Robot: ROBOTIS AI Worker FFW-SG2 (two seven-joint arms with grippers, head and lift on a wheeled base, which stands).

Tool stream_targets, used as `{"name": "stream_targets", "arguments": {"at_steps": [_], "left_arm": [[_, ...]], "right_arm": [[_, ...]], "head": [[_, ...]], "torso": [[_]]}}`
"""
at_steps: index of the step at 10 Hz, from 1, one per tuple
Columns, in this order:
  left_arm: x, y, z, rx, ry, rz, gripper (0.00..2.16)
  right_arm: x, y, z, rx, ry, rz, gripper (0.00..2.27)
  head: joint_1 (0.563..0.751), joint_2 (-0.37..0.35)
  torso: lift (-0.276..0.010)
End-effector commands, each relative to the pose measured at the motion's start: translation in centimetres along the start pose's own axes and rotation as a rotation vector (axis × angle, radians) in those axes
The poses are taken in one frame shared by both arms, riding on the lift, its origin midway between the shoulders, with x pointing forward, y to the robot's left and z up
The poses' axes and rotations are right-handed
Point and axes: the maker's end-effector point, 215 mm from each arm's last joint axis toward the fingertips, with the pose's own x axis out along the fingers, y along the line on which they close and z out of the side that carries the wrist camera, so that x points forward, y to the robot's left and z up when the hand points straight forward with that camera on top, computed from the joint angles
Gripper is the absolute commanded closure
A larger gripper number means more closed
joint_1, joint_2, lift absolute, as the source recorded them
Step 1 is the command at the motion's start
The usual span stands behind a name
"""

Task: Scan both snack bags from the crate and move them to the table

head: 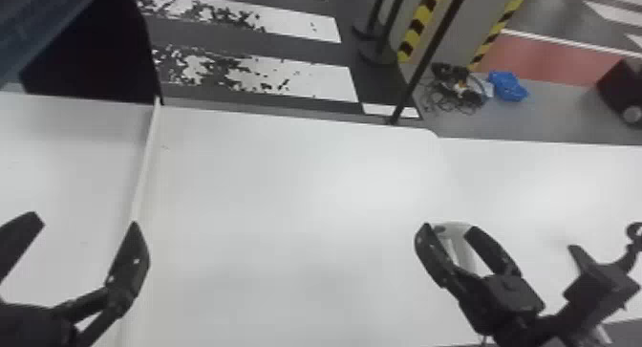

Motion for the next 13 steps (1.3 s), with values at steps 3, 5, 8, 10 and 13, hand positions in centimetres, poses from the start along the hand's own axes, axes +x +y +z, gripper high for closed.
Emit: {"name": "stream_targets", "arguments": {"at_steps": [3, 5, 8, 10, 13], "left_arm": [[0.0, -0.09, 0.01, -0.001, -0.008, -0.005, 0.09], [-0.07, -0.09, -0.47, 0.0, 0.003, -0.008, 0.09], [-0.16, -0.23, -0.12, 0.0, -0.003, -0.013, 0.09], [-0.25, -0.27, -0.22, 0.0, 0.0, -0.016, 0.09], [-0.38, -0.2, -0.36, 0.003, 0.002, -0.019, 0.09]], "right_arm": [[-0.09, -0.01, 0.12, 0.004, -0.002, 0.004, 0.09], [-0.28, 0.09, 0.0, 0.002, 0.002, 0.011, 0.09], [-0.56, 0.12, 0.12, 0.003, 0.003, 0.011, 0.09], [-0.66, 0.2, 0.08, 0.003, 0.006, 0.011, 0.09], [-0.7, 0.27, 0.0, 0.005, 0.011, 0.013, 0.09]], "head": [[0.695, -0.266], [0.695, -0.267], [0.695, -0.27], [0.695, -0.273], [0.695, -0.272]], "torso": [[-0.087], [-0.087], [-0.087], [-0.087], [-0.087]]}}
